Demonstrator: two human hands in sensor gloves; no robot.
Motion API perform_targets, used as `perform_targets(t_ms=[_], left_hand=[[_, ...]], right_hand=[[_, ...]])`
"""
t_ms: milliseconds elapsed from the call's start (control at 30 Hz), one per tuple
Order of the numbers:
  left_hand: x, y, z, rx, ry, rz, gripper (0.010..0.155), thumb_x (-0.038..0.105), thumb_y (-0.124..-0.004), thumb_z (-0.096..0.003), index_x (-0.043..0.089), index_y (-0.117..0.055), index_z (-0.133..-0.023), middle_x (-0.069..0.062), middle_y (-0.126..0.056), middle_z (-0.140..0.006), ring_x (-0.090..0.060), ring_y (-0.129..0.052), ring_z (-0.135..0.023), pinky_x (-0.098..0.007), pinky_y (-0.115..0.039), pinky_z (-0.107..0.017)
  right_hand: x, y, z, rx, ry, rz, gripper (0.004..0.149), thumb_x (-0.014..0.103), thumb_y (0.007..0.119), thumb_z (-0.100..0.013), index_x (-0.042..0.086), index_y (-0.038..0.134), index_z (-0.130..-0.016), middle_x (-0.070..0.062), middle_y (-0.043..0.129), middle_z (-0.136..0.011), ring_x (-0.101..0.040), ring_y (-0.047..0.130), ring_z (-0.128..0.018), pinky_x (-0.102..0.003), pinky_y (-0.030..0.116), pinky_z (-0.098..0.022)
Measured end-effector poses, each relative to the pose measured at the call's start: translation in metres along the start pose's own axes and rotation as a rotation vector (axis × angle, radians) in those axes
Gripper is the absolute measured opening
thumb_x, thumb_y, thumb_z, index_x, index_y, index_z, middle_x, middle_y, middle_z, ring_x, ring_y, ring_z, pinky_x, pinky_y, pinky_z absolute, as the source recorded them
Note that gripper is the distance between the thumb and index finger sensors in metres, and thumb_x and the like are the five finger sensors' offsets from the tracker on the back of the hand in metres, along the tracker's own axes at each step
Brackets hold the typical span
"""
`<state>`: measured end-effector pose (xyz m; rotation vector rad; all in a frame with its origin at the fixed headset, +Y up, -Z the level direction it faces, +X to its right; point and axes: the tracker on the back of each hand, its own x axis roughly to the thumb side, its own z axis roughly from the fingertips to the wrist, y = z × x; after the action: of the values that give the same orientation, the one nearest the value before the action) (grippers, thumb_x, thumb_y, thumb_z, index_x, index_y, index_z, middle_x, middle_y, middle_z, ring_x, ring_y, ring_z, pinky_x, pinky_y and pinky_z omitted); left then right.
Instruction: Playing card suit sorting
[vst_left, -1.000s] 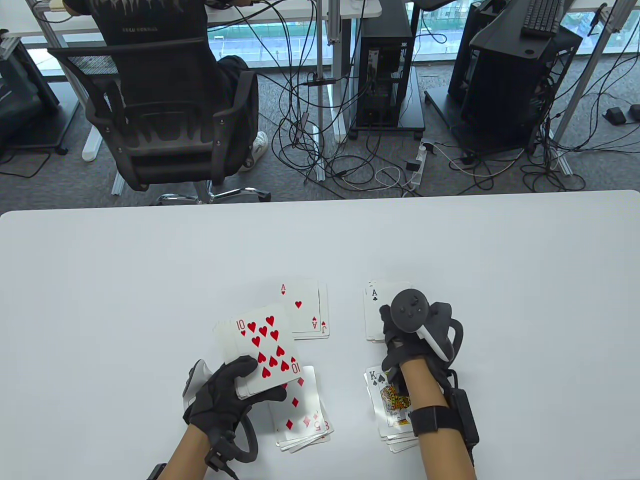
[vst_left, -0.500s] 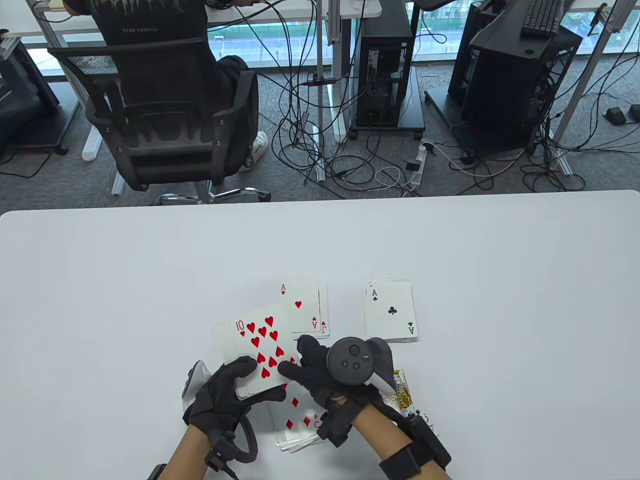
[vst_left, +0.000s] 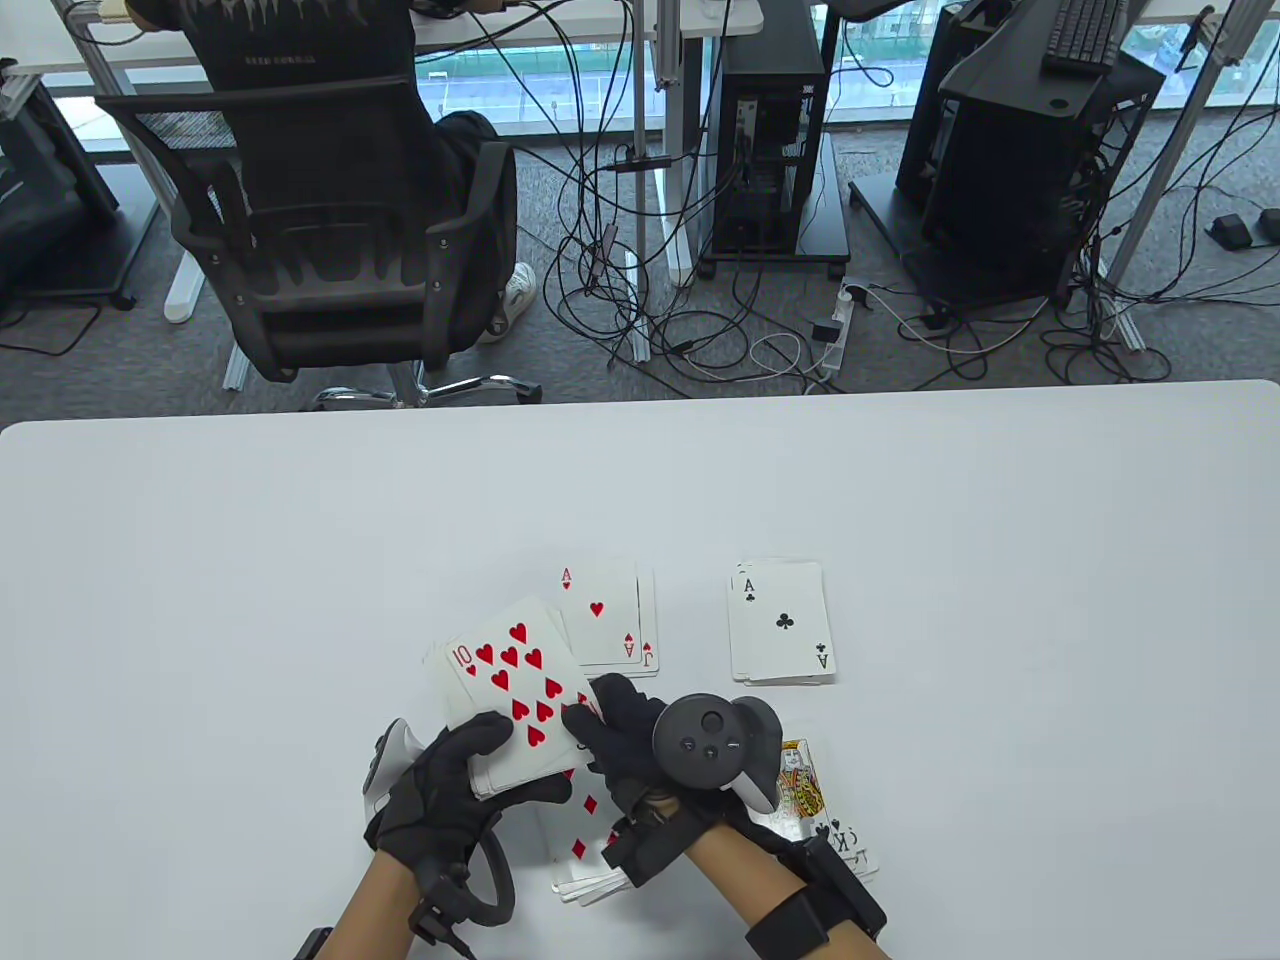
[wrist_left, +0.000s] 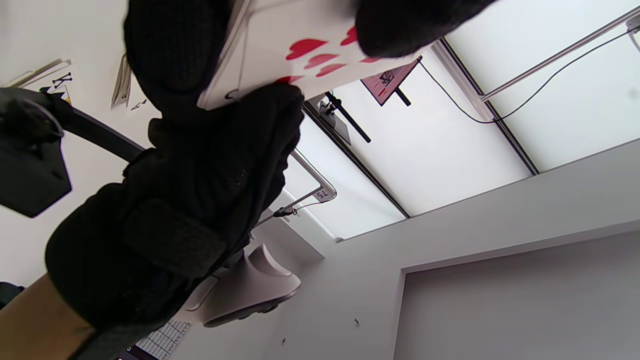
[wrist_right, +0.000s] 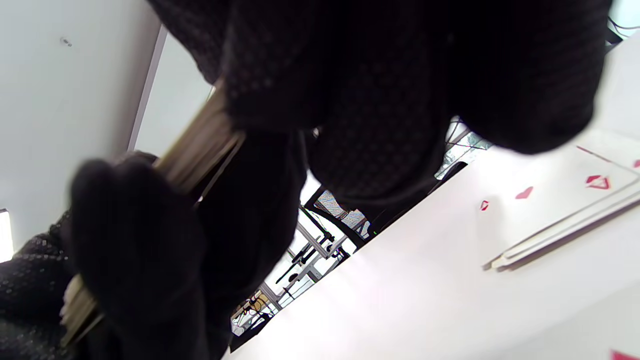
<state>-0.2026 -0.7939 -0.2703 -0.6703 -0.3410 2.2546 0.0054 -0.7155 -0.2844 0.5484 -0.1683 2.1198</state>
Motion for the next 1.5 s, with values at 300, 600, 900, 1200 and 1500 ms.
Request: perform_targets(t_ms=[300,600,900,1200,1500], left_hand=[[0.003,0.001,0.000,0.001,-0.024,-0.005,0.054,0.042,-0.065,-0.0641,0.034,-0.036,-0.109,-0.001,-0.050,-0.116,-0.033,-0.070,-0.103,-0.046,-0.079,-0.061],[0.015,0.005,0.004,0.017,-0.079,0.021,0.054,0.042,-0.065,-0.0642,0.034,-0.036,-0.109,0.000,-0.050,-0.116,-0.033,-0.070,-0.103,-0.046,-0.080,-0.061],[0.026,0.013,0.009,0.055,-0.126,0.028,0.054,0.042,-0.064,-0.0645,0.034,-0.035,-0.109,0.000,-0.050,-0.116,-0.033,-0.070,-0.103,-0.046,-0.080,-0.061],[0.025,0.012,0.009,0.050,-0.124,0.036,0.054,0.043,-0.064,-0.0645,0.034,-0.035,-0.109,0.000,-0.050,-0.116,-0.033,-0.070,-0.103,-0.046,-0.080,-0.061],[0.024,0.012,0.008,0.051,-0.118,0.035,0.054,0.043,-0.064,-0.0645,0.034,-0.035,-0.109,0.000,-0.050,-0.116,-0.032,-0.070,-0.103,-0.045,-0.080,-0.061]], right_hand=[[-0.010,-0.010,-0.014,0.000,0.066,-0.044,0.039,0.022,0.066,-0.054,-0.011,0.076,-0.072,-0.005,0.093,-0.034,-0.025,0.099,-0.027,-0.044,0.088,-0.022],[-0.046,-0.033,-0.040,-0.139,0.295,-0.334,0.039,0.023,0.065,-0.056,-0.011,0.074,-0.074,-0.005,0.092,-0.036,-0.025,0.098,-0.030,-0.044,0.088,-0.025],[-0.086,-0.010,-0.066,-0.136,0.581,-0.043,0.040,0.022,0.066,-0.055,-0.013,0.075,-0.071,-0.003,0.092,-0.032,-0.022,0.099,-0.025,-0.042,0.088,-0.020],[-0.091,0.018,-0.088,0.205,0.739,0.567,0.044,0.026,0.067,-0.055,-0.015,0.080,-0.065,-0.001,0.093,-0.024,-0.020,0.099,-0.017,-0.040,0.089,-0.014],[-0.085,0.033,-0.089,0.336,0.684,0.854,0.048,0.030,0.068,-0.055,-0.016,0.079,-0.065,-0.002,0.092,-0.025,-0.020,0.098,-0.018,-0.041,0.088,-0.016]])
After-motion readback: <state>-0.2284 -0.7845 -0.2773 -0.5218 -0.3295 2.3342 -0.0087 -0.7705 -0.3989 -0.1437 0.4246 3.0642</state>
